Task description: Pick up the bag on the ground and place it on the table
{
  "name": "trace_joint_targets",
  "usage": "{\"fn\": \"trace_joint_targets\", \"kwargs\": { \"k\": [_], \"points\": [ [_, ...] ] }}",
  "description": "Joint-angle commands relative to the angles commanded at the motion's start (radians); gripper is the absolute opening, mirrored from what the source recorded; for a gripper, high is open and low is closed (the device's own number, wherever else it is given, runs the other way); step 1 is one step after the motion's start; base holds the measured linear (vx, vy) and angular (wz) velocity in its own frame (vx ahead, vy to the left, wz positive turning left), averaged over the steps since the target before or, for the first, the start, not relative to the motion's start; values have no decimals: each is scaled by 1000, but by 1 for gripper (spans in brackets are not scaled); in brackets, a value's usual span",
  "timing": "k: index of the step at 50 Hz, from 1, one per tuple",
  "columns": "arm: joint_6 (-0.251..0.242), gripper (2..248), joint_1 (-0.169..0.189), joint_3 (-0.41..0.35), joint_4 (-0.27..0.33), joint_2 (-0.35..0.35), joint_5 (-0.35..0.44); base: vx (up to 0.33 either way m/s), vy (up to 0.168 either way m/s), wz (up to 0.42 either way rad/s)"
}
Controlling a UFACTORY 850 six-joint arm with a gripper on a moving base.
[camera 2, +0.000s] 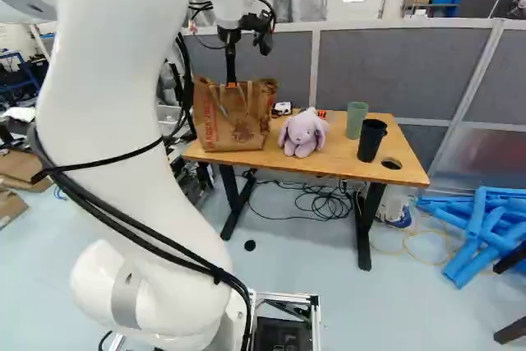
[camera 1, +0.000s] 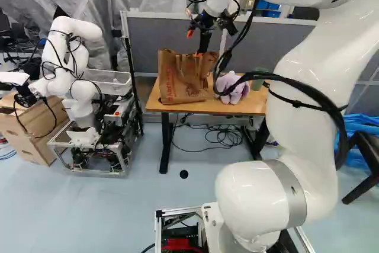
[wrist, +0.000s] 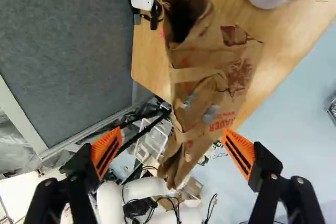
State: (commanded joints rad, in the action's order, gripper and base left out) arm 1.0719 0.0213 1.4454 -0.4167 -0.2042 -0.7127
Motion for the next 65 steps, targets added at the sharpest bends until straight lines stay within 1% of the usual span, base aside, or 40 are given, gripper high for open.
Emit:
{"fn": "trace_joint_targets", "kwargs": {
  "k": [13,35,50,65],
  "points": [
    [0,247,0,0,0,0,0,-227,-2,22],
    [-9,247,0,-12,4,4,14,0,-1,-1],
    [-36,247,-1,-45,14,16,53,0,0,0],
    [-79,247,-2,-100,31,36,117,0,0,0]
  ]
}}
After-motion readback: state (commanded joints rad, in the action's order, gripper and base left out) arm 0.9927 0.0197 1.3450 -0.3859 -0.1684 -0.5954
